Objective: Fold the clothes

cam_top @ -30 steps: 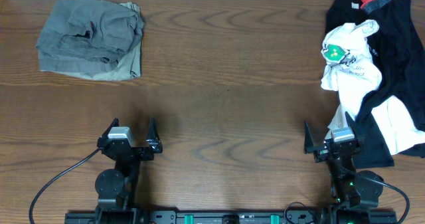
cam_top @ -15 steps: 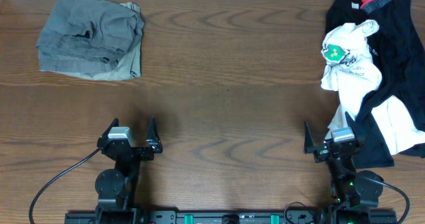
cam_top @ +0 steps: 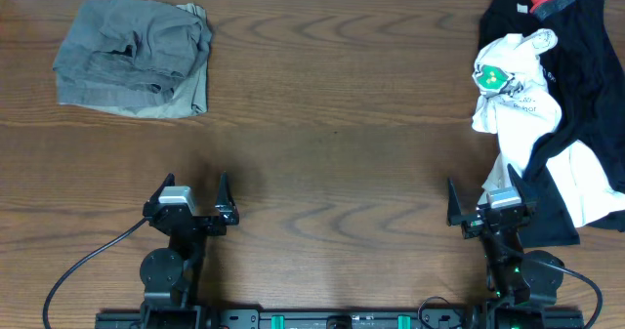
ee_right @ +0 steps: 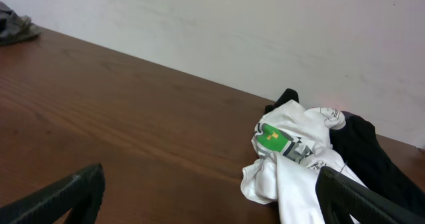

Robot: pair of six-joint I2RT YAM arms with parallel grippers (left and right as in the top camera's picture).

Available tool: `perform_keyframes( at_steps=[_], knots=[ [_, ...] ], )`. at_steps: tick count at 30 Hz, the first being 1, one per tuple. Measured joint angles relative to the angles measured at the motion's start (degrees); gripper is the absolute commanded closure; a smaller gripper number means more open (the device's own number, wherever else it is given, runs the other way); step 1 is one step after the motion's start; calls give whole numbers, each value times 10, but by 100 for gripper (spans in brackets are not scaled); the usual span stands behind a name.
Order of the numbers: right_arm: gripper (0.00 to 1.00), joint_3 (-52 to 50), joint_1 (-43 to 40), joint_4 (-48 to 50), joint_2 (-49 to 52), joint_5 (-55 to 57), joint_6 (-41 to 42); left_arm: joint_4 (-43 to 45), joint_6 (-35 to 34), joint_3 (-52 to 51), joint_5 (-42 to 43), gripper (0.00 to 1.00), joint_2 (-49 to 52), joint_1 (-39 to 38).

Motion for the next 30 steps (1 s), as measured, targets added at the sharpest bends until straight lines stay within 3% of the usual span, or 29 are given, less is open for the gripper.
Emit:
perform_keyframes(
  at_steps=[22,30],
  knots=[
    [1,0,0,2,0,0,0,0,0,0,0,2,0,0],
    [1,1,0,69,0,-34,13,1,0,0,6,2,0,0]
  ],
)
